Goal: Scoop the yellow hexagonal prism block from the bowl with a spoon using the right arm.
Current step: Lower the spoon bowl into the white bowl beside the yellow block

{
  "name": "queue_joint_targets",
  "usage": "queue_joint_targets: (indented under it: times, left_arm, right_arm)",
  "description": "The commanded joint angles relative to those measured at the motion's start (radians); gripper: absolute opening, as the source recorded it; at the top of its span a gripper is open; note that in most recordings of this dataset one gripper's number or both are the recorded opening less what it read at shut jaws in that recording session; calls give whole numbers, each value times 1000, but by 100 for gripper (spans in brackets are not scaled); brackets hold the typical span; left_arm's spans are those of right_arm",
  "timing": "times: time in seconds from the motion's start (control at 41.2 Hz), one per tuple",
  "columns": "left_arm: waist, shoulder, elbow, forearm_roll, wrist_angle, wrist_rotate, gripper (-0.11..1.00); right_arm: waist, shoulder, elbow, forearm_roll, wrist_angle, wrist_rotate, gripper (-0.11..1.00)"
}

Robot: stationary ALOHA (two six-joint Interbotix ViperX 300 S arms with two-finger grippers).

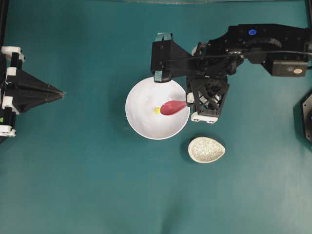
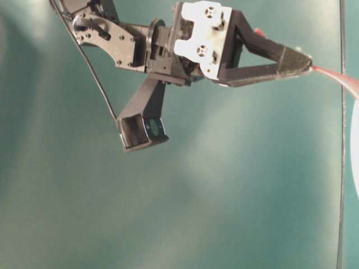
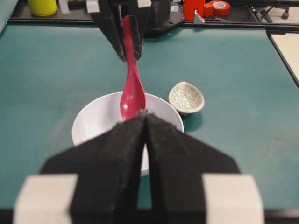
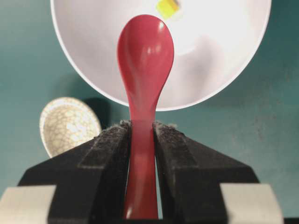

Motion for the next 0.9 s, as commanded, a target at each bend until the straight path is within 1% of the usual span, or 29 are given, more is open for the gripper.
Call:
queue_joint_targets:
  times: [0.0, 0.17, 0.437, 0.873]
  left_arm:
    - [-2, 9, -17, 3, -5, 0, 0]
    - [0, 9, -17, 3, -5, 2, 0]
    - [0, 9, -17, 3, -5, 2, 0]
    - [-2, 9, -18, 3, -5, 2, 0]
  right_arm:
    - [0, -11, -25, -8, 2, 2, 22]
    - [0, 9, -25, -20, 6, 2, 22]
    - [2, 43, -25, -18, 20, 0, 22]
    - [15, 80, -25, -18, -28, -2, 22]
